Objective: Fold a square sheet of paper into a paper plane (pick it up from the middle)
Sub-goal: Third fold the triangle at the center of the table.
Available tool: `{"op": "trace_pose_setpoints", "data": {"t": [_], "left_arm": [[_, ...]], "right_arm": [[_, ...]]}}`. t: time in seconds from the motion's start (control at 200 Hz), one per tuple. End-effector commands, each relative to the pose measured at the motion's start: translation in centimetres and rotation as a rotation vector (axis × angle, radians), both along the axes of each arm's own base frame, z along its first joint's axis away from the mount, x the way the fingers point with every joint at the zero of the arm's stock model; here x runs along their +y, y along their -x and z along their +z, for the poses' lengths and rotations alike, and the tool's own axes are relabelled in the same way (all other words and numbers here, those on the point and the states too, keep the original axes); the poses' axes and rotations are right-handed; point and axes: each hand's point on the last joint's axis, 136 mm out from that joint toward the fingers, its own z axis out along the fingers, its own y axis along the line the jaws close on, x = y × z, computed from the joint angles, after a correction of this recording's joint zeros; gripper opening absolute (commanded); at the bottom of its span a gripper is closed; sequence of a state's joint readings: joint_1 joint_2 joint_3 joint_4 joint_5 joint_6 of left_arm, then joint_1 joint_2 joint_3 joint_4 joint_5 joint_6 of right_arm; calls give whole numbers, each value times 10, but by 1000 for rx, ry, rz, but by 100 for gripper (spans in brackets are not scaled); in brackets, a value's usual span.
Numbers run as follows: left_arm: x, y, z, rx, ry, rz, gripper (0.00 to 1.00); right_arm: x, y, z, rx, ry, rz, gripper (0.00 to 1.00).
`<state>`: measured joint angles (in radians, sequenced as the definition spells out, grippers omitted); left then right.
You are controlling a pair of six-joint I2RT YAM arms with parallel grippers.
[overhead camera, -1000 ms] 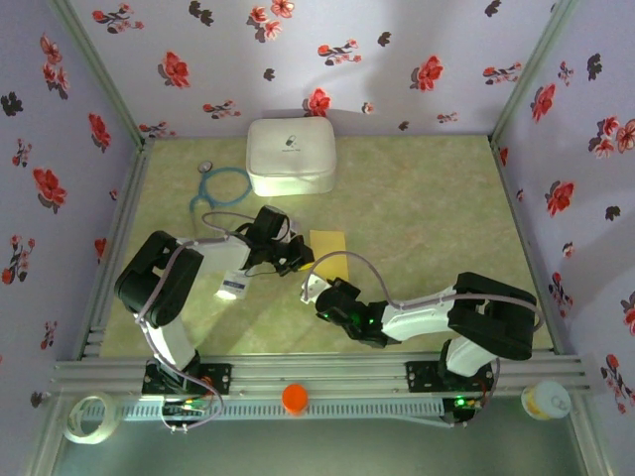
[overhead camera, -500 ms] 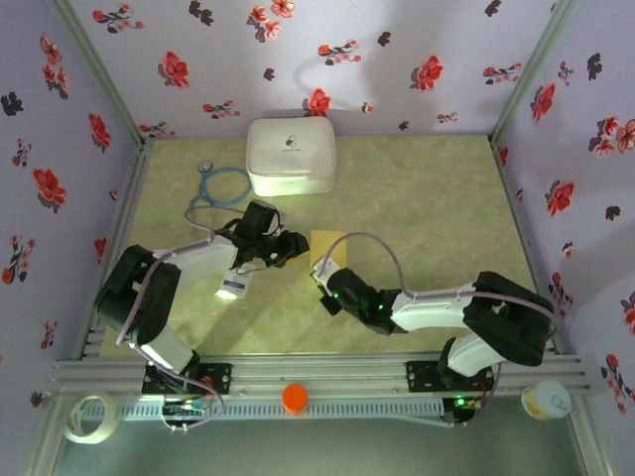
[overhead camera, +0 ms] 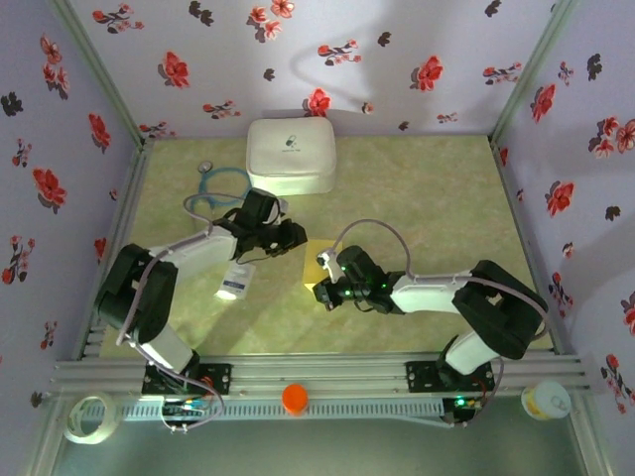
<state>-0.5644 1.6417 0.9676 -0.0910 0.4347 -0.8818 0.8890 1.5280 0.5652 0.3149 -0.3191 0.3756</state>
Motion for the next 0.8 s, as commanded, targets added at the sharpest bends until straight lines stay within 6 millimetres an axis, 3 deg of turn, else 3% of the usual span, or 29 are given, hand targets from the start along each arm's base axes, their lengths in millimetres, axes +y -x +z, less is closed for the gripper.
{"op": "trace_pose_setpoints", "data": {"t": [0.0, 0.12, 0.345, 0.55, 0.795], "left_arm": [[-13, -2, -2, 19, 23, -69, 18], [-28, -1, -10, 43, 33, -117, 15], [-44, 5, -46, 116, 8, -146, 12], [-40, 13, -86, 182, -32, -144, 9], [-31, 22, -98, 212, -72, -142, 8]], "right_arm": [[0, 9, -1, 52, -30, 22, 0], [-2, 9, -1, 58, -41, 18, 0], [-8, 3, 0, 61, -53, -16, 0], [-11, 1, -2, 90, -52, -30, 0], [-28, -14, -12, 101, 35, -109, 0]]}}
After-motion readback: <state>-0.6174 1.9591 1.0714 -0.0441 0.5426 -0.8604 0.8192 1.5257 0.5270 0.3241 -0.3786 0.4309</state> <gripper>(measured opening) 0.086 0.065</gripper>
